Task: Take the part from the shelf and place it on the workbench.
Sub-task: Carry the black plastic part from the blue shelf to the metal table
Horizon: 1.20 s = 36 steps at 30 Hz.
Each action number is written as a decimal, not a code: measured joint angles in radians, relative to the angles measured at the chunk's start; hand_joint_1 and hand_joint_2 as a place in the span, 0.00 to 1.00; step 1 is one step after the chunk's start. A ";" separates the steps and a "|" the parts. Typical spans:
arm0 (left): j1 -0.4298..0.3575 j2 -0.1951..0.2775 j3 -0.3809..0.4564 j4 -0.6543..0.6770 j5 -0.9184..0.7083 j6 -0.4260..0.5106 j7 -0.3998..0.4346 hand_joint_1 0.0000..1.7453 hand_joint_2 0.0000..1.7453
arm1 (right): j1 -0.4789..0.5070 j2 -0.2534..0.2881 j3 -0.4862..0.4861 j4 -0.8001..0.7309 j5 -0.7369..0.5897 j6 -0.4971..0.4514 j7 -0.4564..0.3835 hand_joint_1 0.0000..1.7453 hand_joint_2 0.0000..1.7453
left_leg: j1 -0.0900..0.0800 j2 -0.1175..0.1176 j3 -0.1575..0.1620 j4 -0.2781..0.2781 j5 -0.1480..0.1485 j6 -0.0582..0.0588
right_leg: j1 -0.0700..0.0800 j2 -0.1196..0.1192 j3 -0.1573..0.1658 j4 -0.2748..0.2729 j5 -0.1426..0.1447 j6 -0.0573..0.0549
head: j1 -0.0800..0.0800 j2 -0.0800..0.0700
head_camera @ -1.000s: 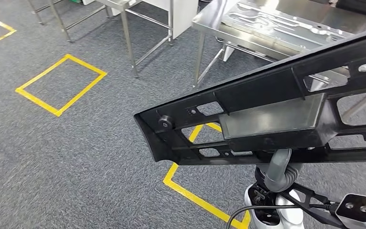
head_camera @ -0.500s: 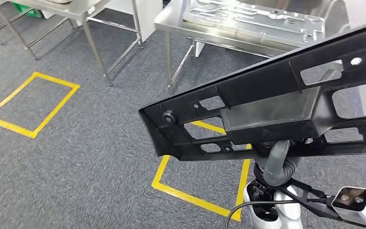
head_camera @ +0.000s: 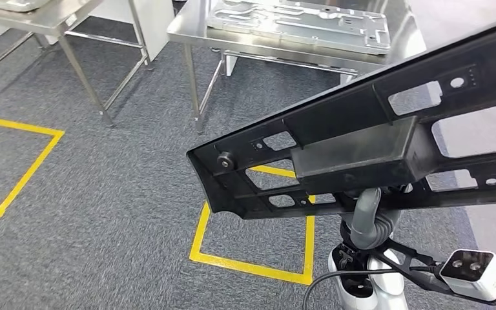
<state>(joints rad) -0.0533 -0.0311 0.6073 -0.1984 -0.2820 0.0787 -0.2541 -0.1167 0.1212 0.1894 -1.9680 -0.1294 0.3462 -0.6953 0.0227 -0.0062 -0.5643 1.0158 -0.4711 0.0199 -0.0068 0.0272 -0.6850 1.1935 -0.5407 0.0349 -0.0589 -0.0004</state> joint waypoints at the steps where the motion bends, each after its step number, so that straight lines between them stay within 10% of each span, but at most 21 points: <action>1: 0.002 0.000 0.002 0.000 0.000 -0.002 0.000 0.00 0.00 | 0.000 0.000 0.000 0.001 0.000 0.001 0.000 1.00 1.00 | -0.002 0.013 0.000 0.000 -0.001 0.001 | -0.002 -0.012 -0.033 0.063 -0.023 0.003 | 0.000 0.000; 3: 0.002 0.000 0.003 0.000 -0.001 -0.005 -0.001 0.00 0.00 | 0.001 0.000 -0.001 0.003 0.000 0.004 0.000 1.00 1.00 | -0.005 0.038 0.001 0.000 -0.003 0.002 | -0.004 -0.022 -0.054 0.101 -0.018 0.003 | 0.000 0.000; 7: -0.001 0.000 0.003 0.000 -0.002 -0.009 -0.002 0.00 0.00 | -0.001 0.000 -0.003 0.004 0.000 0.008 0.000 1.00 1.00 | -0.013 0.076 0.012 -0.001 -0.011 -0.005 | 0.010 -0.074 0.074 -0.141 0.087 -0.023 | 0.000 0.000; 11: -0.005 0.000 0.003 0.000 -0.002 -0.010 -0.003 0.00 0.00 | 0.000 0.000 -0.004 0.003 0.001 0.009 0.000 1.00 1.00 | -0.014 0.105 0.024 -0.006 -0.017 -0.025 | 0.017 -0.063 0.093 -0.190 0.097 -0.042 | 0.000 0.000; 17: -0.001 0.003 0.009 0.000 -0.007 -0.031 -0.003 0.00 0.00 | 0.001 -0.001 -0.002 0.002 0.021 -0.004 0.000 1.00 1.00 | -0.009 0.016 -0.099 0.254 -0.137 -0.046 | 0.006 -0.020 0.110 -0.214 0.109 -0.060 | 0.000 0.000; 19: 0.002 0.004 0.010 0.000 -0.010 -0.041 -0.003 0.00 0.00 | 0.003 -0.001 -0.003 0.002 0.021 -0.005 0.000 1.00 1.00 | -0.008 0.015 -0.105 0.241 -0.102 -0.049 | 0.005 -0.007 0.111 -0.207 0.105 -0.058 | 0.000 0.000; 23: -0.001 0.005 0.013 -0.001 -0.015 -0.056 -0.008 0.00 0.00 | 0.005 -0.001 -0.004 -0.001 0.025 -0.004 0.000 1.00 1.00 | -0.006 0.006 -0.012 0.019 -0.005 -0.038 | 0.007 0.008 0.106 -0.184 0.080 -0.041 | 0.000 0.000; 28: -0.001 0.006 0.021 -0.001 -0.025 -0.070 -0.023 0.00 0.00 | 0.010 -0.002 -0.010 -0.013 0.035 -0.007 0.000 1.00 1.00 | -0.006 0.006 0.017 -0.005 -0.020 0.001 | 0.006 -0.002 0.094 -0.130 0.065 -0.012 | 0.000 0.000; 33: 0.003 0.008 0.026 -0.001 -0.028 -0.072 -0.027 0.00 0.00 | 0.020 -0.002 -0.014 -0.018 0.037 -0.008 0.000 1.00 1.00 | -0.004 0.010 0.059 -0.005 -0.054 0.003 | -0.007 -0.020 -0.074 0.107 -0.022 0.009 | 0.000 0.000; 36: 0.006 0.008 0.026 -0.001 -0.030 -0.072 -0.027 0.00 0.00 | 0.024 -0.002 -0.017 -0.019 0.037 -0.008 0.000 1.00 1.00 | -0.003 0.011 0.103 -0.006 -0.089 -0.005 | -0.007 -0.028 -0.055 -0.031 0.066 -0.001 | 0.000 0.000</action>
<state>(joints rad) -0.0472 -0.0230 0.6336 -0.1990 -0.3117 0.0063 -0.2813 -0.0931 0.1194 0.1722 -1.9869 -0.0920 0.3377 -0.6958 0.0201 0.0053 -0.4608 1.0095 -0.5602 0.0151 -0.0134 -0.0012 -0.7402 1.1621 -0.4746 0.0343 -0.0589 -0.0004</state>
